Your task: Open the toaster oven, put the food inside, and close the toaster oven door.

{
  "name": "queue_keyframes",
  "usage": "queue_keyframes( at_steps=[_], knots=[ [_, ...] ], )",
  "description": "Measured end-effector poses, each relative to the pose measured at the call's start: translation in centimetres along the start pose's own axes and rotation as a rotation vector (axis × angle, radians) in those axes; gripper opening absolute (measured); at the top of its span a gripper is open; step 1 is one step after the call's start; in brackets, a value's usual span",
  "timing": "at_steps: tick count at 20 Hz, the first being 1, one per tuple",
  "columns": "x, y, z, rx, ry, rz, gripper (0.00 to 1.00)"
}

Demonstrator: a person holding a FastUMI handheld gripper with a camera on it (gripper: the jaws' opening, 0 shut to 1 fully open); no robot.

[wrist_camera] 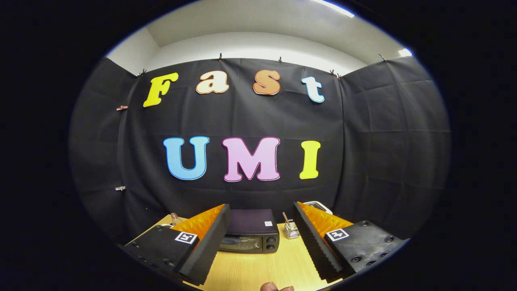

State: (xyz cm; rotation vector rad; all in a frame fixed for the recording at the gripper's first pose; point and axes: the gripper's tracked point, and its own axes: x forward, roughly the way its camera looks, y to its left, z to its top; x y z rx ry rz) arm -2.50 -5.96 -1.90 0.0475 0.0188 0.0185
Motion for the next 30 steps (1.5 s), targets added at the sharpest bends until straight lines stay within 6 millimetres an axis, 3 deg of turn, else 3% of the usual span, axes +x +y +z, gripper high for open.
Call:
queue_keyframes(
  at_steps=[30],
  knots=[
    [-0.34, 0.05, -0.06, -0.009, -0.005, 0.008, 0.99]
  ],
)
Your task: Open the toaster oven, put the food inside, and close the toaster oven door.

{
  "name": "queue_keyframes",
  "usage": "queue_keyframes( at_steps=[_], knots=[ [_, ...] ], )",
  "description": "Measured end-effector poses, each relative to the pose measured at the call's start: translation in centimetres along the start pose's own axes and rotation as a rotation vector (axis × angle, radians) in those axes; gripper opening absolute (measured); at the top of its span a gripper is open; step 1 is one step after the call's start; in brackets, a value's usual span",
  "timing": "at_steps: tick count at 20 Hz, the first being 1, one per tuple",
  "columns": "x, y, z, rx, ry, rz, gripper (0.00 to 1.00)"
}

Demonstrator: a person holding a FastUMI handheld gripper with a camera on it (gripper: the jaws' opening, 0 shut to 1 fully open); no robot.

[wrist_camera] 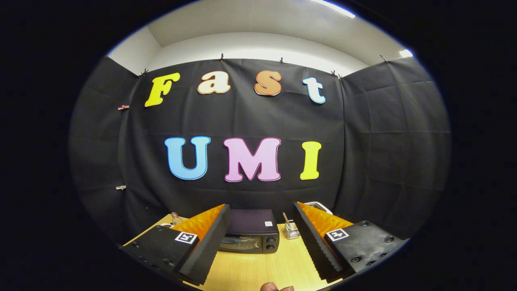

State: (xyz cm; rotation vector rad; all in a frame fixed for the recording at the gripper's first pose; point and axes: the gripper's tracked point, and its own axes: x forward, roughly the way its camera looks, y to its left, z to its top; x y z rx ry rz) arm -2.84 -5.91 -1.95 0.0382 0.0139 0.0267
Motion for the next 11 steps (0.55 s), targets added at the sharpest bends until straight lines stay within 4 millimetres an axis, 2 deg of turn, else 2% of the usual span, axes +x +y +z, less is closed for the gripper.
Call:
queue_keyframes(
  at_steps=[11],
  knots=[
    [0.02, 0.04, -0.12, -0.001, 0.003, 0.003, 0.99]
  ],
)
